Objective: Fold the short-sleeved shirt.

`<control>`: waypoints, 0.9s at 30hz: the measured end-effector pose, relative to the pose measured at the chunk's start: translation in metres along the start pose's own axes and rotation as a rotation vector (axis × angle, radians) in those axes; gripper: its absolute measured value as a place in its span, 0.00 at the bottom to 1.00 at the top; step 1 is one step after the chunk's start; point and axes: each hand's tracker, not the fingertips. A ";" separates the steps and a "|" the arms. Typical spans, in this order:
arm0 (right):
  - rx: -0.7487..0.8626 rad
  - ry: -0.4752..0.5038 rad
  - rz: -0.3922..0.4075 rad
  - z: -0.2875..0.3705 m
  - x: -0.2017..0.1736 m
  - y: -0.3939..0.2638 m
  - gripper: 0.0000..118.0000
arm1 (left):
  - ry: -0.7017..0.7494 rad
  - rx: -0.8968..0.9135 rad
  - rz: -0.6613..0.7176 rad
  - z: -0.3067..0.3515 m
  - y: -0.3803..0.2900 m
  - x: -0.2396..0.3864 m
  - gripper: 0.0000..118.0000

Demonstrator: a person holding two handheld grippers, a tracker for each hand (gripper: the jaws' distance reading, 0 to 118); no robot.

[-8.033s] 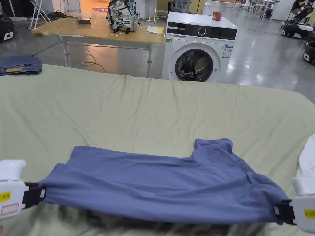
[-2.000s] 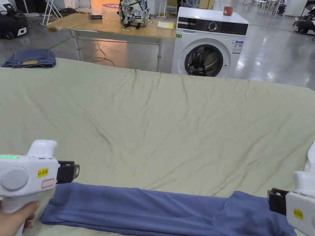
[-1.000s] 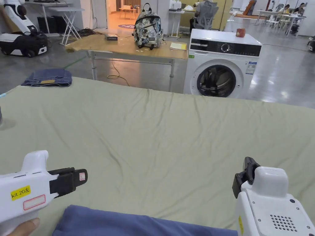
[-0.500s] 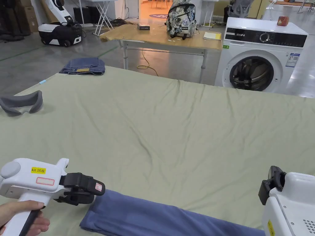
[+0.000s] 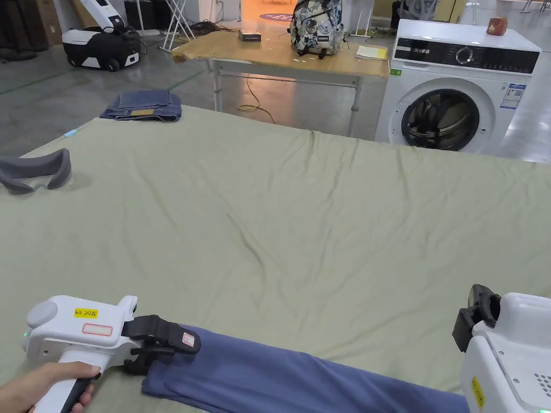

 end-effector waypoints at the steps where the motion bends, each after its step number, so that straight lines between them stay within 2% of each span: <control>1: -0.004 0.001 -0.004 -0.001 0.000 0.000 0.00 | -0.009 -0.006 -0.003 -0.003 -0.003 0.002 0.32; 3: -0.010 0.004 -0.015 -0.002 0.000 -0.001 0.00 | 0.070 -0.033 -0.044 -0.010 -0.008 0.002 0.10; 6: -0.019 0.006 -0.020 -0.002 0.000 -0.002 0.00 | 0.055 0.017 -0.066 -0.010 -0.017 0.006 0.04; 8: -0.026 0.006 -0.015 -0.002 0.001 -0.003 0.00 | 0.117 0.052 -0.101 -0.008 -0.020 0.014 0.02; 19: -0.020 -0.008 -0.005 -0.001 0.013 0.003 0.00 | 0.167 0.148 -0.200 0.034 -0.012 0.063 0.01; 21: -0.015 -0.013 -0.009 -0.001 0.015 0.005 0.00 | 0.178 0.174 -0.184 0.050 -0.006 0.067 0.01; 26: -0.010 -0.007 -0.011 -0.002 0.016 0.007 0.00 | 0.349 0.195 -0.172 0.074 -0.009 0.084 0.01; 27: -0.008 -0.005 -0.008 -0.002 0.016 0.008 0.00 | 0.334 0.189 -0.175 0.073 -0.011 0.087 0.01</control>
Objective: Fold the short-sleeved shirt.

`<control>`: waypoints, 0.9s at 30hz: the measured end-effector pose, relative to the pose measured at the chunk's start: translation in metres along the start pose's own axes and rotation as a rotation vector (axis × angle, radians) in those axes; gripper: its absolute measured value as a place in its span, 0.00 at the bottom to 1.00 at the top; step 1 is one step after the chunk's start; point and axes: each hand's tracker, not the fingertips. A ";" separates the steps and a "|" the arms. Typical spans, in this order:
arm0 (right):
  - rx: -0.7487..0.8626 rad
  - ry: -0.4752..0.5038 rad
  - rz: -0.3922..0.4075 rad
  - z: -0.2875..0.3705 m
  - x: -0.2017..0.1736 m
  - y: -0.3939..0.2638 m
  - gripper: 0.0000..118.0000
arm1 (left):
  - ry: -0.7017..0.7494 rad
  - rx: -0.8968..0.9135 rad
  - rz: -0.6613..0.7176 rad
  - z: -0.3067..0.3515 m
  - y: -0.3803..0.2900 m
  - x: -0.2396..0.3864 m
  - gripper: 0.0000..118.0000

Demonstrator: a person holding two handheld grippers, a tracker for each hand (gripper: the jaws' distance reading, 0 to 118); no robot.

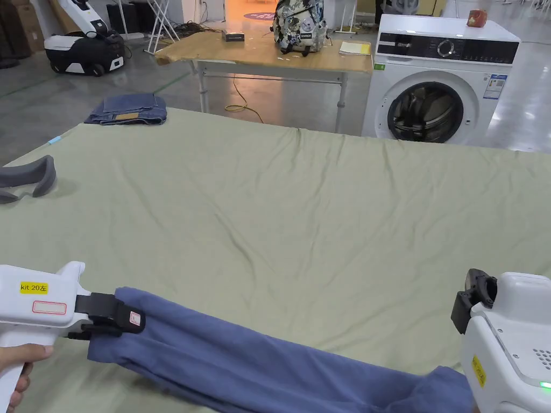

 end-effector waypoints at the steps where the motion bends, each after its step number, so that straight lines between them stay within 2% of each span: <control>1: 0.002 0.003 0.002 0.000 0.000 0.000 0.00 | -0.005 -0.004 0.003 0.000 -0.002 0.004 0.01; 4: 0.004 0.007 0.002 0.000 0.000 0.002 0.00 | -0.046 -0.002 0.023 -0.001 -0.009 0.018 0.01; 8: 0.007 0.009 0.001 0.002 0.001 0.004 0.00 | -0.245 -0.023 0.071 -0.012 -0.019 0.046 0.01; 14: 0.009 -0.004 -0.003 0.005 0.009 0.005 0.00 | -0.373 -0.125 -0.017 -0.050 -0.034 0.111 0.01; 19: 0.001 -0.017 -0.008 0.007 0.017 0.004 0.00 | -0.365 -0.205 -0.072 -0.105 -0.048 0.156 0.01; 23: -0.005 -0.029 -0.011 0.009 0.024 0.002 0.00 | -0.212 -0.265 -0.089 -0.163 -0.055 0.165 0.01; 27: -0.008 -0.046 -0.007 0.011 0.032 0.000 0.00 | -0.125 -0.310 -0.078 -0.204 -0.068 0.171 0.01</control>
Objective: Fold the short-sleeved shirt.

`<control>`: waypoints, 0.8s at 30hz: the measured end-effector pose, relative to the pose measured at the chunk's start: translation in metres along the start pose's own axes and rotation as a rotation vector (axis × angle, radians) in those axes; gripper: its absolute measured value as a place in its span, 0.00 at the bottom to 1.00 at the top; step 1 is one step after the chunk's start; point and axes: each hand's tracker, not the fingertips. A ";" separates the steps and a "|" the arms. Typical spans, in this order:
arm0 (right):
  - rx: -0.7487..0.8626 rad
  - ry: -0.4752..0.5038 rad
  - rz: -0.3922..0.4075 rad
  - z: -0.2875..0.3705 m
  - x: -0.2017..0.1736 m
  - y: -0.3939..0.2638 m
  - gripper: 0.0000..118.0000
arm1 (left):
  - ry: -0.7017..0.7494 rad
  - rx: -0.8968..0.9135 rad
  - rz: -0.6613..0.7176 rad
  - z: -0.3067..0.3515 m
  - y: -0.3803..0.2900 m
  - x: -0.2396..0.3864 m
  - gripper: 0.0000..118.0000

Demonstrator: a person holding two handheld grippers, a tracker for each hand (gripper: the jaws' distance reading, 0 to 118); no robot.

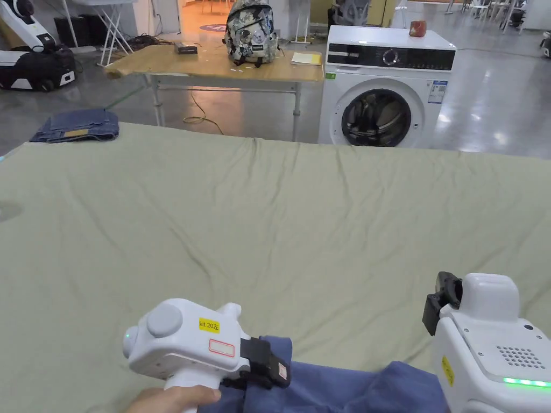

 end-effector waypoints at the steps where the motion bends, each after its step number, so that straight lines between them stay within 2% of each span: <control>1: -0.003 -0.003 -0.001 0.000 0.002 -0.001 0.00 | 0.037 -0.008 0.003 -0.009 -0.002 0.003 0.01; 4: -0.015 -0.013 -0.009 -0.001 0.007 -0.004 0.00 | 0.129 -0.026 -0.026 -0.030 -0.001 0.004 0.01; 6: -0.019 -0.018 -0.013 -0.001 0.009 -0.005 0.00 | 0.139 -0.038 -0.024 -0.039 -0.004 0.007 0.04; 8: -0.026 -0.021 -0.011 -0.001 0.009 -0.007 0.00 | 0.142 -0.042 -0.021 -0.042 -0.002 0.003 0.12; 11: -0.032 -0.021 -0.007 -0.001 0.008 -0.008 0.00 | 0.073 -0.024 0.018 -0.031 -0.005 0.008 0.32; 14: -0.035 -0.017 -0.005 -0.002 0.007 -0.008 0.00 | 0.045 0.005 -0.023 -0.009 -0.008 0.018 0.37; 19: -0.037 -0.006 -0.001 -0.003 0.003 -0.009 0.00 | -0.022 0.063 -0.052 0.030 -0.008 0.025 0.36; 20: -0.038 -0.004 -0.003 -0.002 0.002 -0.010 0.00 | -0.048 0.089 -0.070 0.035 -0.008 0.024 0.33; 22: -0.038 -0.001 -0.009 -0.001 0.001 -0.011 0.00 | -0.049 0.098 -0.079 0.037 -0.009 0.023 0.13; 24: -0.041 0.000 -0.011 0.000 0.000 -0.012 0.00 | -0.033 0.107 -0.090 0.028 -0.010 0.019 0.08</control>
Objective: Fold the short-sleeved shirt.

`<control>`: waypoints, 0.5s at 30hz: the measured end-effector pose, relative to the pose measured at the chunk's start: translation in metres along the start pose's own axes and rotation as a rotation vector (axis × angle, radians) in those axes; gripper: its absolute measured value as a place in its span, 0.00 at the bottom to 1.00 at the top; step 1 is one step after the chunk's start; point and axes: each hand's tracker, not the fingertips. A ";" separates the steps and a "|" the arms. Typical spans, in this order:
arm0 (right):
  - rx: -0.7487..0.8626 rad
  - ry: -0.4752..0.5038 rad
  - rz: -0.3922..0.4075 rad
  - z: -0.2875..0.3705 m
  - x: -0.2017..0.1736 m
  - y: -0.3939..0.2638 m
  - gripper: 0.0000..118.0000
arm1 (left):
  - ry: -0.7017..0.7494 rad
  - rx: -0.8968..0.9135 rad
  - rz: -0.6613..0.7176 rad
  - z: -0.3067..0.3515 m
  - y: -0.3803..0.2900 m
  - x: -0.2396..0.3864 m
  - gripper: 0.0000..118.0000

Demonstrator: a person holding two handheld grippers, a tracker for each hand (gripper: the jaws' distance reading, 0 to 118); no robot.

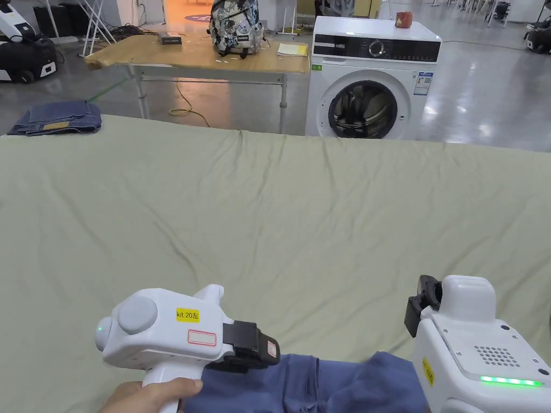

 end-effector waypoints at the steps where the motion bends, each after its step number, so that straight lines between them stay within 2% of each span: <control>1: -0.002 0.001 -0.001 0.000 0.000 -0.001 0.00 | 0.018 -0.004 0.006 -0.009 -0.002 -0.003 0.07; 6: -0.017 0.000 -0.002 -0.001 0.002 -0.006 0.00 | 0.038 -0.121 -0.013 -0.062 -0.019 -0.010 0.03; 10: -0.029 -0.005 0.003 -0.001 0.004 -0.010 0.00 | -0.087 -0.169 0.024 -0.089 -0.035 -0.010 0.03; 15: -0.039 -0.010 0.013 0.001 0.005 -0.014 0.00 | -0.029 -0.197 -0.001 -0.111 -0.050 -0.009 0.01</control>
